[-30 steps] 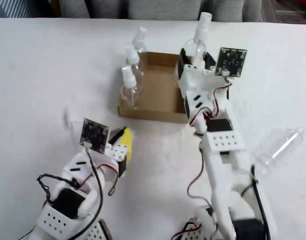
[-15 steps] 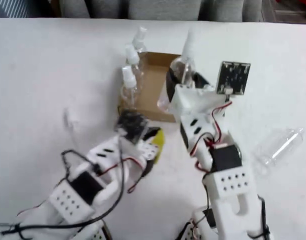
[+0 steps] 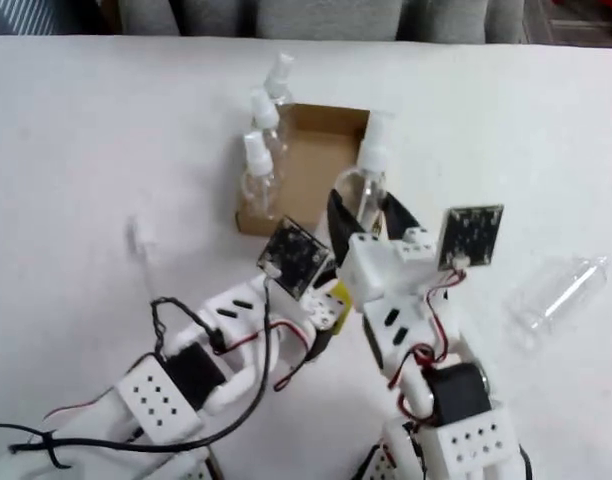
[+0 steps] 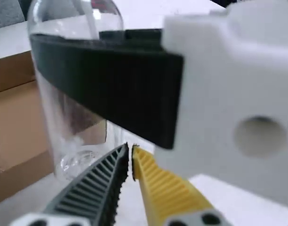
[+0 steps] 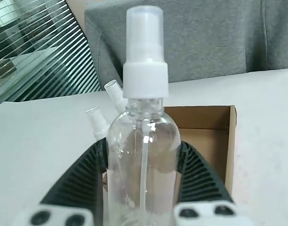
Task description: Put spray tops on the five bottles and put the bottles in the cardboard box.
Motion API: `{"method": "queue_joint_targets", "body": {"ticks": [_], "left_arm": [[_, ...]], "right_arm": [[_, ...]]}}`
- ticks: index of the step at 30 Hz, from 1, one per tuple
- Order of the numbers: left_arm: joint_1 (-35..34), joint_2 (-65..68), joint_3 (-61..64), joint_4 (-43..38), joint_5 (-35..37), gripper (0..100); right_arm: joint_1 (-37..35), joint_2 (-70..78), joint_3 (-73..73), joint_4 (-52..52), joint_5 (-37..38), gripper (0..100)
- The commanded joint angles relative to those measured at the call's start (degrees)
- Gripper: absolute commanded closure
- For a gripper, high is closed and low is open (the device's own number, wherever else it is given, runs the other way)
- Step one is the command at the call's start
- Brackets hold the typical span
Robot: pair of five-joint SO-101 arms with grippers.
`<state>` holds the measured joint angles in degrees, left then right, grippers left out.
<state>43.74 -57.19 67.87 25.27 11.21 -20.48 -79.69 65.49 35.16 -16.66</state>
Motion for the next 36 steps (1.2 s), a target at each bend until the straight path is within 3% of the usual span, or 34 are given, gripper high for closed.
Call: {"method": "queue_joint_targets", "body": {"ticks": [1, 22, 36], "left_arm": [[0.3, 0.1, -0.5, -2.1, 0.6, 98], [0.1, 0.1, 1.6, -1.9, 0.1, 98], [0.1, 0.1, 3.3, -2.3, 0.0, 98]], "right_arm": [[0.2, -2.8, -0.5, 3.3, -0.1, 98.2], [-0.4, -3.0, -3.8, 17.0, 2.5, 98.1], [-5.6, -3.0, -7.3, 24.3, 5.4, 98.1]]}}
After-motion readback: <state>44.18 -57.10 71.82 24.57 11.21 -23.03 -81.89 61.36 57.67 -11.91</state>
